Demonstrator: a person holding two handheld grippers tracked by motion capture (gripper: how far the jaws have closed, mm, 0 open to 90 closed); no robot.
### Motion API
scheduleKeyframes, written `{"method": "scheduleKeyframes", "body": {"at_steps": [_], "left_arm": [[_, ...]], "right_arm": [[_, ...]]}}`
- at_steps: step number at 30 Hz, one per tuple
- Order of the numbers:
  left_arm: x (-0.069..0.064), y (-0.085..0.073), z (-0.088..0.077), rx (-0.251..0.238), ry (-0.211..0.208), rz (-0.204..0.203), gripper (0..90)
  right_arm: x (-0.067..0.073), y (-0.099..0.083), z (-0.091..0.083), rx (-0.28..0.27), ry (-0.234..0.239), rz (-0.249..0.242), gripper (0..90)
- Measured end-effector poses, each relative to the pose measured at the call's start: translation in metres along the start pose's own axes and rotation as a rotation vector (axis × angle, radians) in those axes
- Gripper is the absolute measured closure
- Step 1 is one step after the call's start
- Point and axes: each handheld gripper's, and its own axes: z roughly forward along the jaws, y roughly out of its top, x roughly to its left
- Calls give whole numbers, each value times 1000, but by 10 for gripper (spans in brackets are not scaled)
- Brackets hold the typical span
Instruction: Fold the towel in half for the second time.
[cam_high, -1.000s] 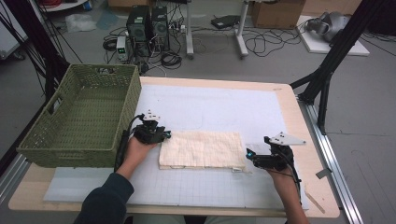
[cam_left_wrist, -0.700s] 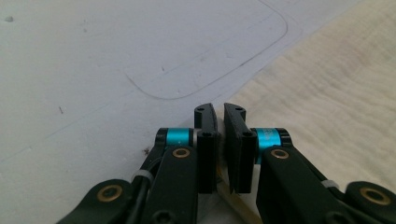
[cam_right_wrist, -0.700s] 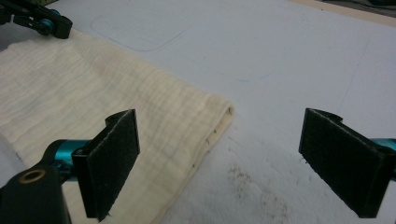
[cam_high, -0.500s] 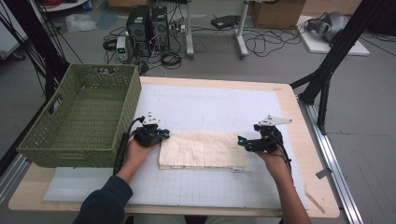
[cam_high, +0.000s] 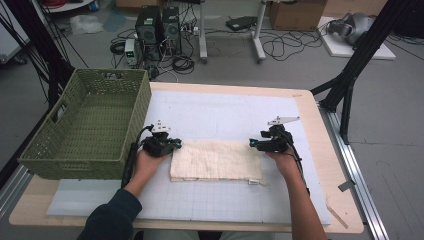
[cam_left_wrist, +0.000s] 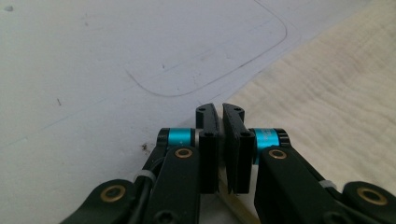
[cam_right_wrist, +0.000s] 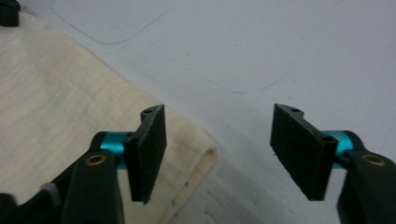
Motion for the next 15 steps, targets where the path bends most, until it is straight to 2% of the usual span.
{"method": "scheduleKeyframes", "body": {"at_steps": [3,4,6,9,13,15], "left_arm": [[0,0,0,0,0,-7,845],[0,0,0,-2,0,-11,845],[0,0,1,-13,-2,-24,844],[1,0,0,-3,-3,-20,843],[0,0,0,-7,-3,-24,842],[0,0,1,-8,-4,-28,843]], "right_arm": [[-3,-2,3,11,-5,7,457],[-4,-2,4,16,11,12,481],[-4,-3,6,26,6,-3,479],[-4,-2,8,21,1,-8,479],[-3,-4,13,34,38,-2,524],[2,-4,18,66,34,-47,564]]}}
